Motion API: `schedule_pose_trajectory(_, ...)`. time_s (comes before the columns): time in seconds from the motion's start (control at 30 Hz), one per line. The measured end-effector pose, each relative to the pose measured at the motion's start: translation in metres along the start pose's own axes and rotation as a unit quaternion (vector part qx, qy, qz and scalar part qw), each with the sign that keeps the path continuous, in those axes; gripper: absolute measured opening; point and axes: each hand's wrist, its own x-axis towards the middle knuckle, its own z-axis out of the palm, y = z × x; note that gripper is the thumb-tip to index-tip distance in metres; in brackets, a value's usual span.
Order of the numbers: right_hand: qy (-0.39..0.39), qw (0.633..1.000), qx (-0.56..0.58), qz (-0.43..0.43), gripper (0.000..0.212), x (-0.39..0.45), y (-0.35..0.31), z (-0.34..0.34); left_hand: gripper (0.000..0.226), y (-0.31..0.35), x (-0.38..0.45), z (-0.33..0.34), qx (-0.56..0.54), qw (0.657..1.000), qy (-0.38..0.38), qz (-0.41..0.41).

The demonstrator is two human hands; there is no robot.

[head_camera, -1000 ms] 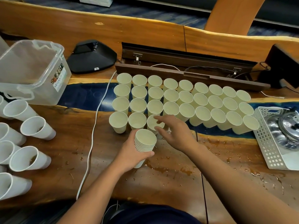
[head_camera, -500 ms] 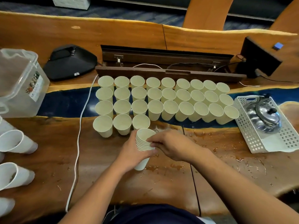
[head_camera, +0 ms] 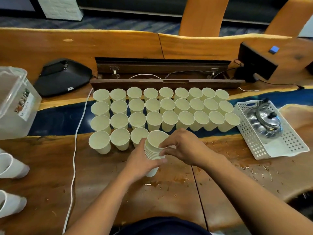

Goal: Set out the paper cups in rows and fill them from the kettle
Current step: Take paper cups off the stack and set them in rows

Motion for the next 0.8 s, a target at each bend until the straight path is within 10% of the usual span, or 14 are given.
schedule_pose_trajectory(0.37,0.175,0.984,-0.024,0.019,0.035,-0.010,0.023,-0.026,0.082,-0.007,0.000,-0.006,0.025,0.999,0.003,-0.028)
schedule_pose_trajectory(0.8,0.129,0.991,-0.017,0.031,0.018,-0.004,0.071,0.071,0.085,-0.017,-0.004,-0.014,0.002,0.999,0.027,-0.047)
